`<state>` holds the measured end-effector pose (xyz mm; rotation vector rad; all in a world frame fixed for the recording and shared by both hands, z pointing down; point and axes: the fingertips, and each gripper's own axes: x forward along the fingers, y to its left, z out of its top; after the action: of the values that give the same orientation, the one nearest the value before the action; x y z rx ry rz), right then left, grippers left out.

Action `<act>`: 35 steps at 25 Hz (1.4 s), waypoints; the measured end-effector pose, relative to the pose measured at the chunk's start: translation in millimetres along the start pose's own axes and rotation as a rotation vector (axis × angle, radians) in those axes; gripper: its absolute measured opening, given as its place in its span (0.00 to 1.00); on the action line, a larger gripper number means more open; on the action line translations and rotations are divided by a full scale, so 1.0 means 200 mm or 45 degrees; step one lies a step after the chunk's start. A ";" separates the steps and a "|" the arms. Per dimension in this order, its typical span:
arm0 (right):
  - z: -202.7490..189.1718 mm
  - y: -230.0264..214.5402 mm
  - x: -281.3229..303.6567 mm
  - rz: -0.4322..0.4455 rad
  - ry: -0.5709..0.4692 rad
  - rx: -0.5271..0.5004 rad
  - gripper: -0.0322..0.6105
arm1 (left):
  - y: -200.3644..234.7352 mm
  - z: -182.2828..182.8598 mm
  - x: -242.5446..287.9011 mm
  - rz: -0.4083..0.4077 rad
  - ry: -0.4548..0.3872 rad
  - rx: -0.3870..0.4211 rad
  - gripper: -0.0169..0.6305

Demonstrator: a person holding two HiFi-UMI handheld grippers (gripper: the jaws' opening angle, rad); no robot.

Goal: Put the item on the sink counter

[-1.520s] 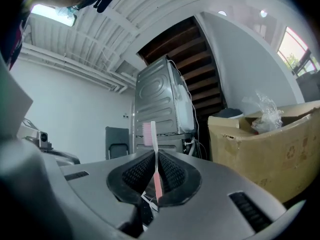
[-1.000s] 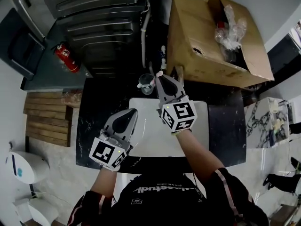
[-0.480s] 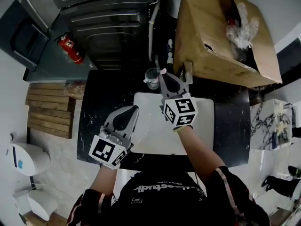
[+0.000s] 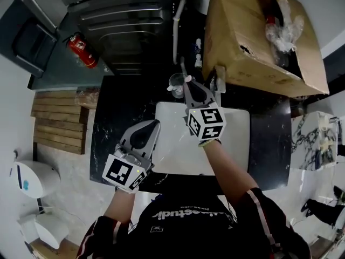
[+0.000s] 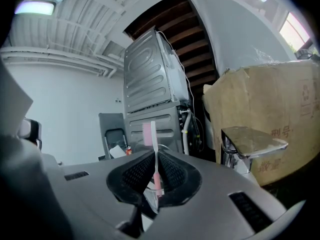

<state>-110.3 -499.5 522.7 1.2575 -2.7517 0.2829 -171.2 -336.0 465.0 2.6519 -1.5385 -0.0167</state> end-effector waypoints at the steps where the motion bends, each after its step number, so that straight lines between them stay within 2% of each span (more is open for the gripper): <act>1: -0.01 0.00 0.01 -0.002 0.002 0.003 0.13 | 0.00 -0.01 0.00 0.000 0.003 -0.004 0.05; 14: -0.02 -0.05 0.07 -0.033 0.008 0.033 0.13 | 0.02 -0.05 0.00 0.012 0.011 -0.034 0.05; 26: -0.04 -0.08 0.02 -0.129 -0.008 0.087 0.13 | 0.00 -0.05 0.01 0.015 0.014 -0.035 0.05; 35: -0.09 -0.06 -0.02 -0.176 0.036 0.106 0.13 | -0.04 -0.03 -0.02 0.001 0.007 -0.025 0.05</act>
<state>-97.3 -500.7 540.2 1.4442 -2.6385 0.4032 -165.3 -328.0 469.4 2.6341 -1.5298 -0.0250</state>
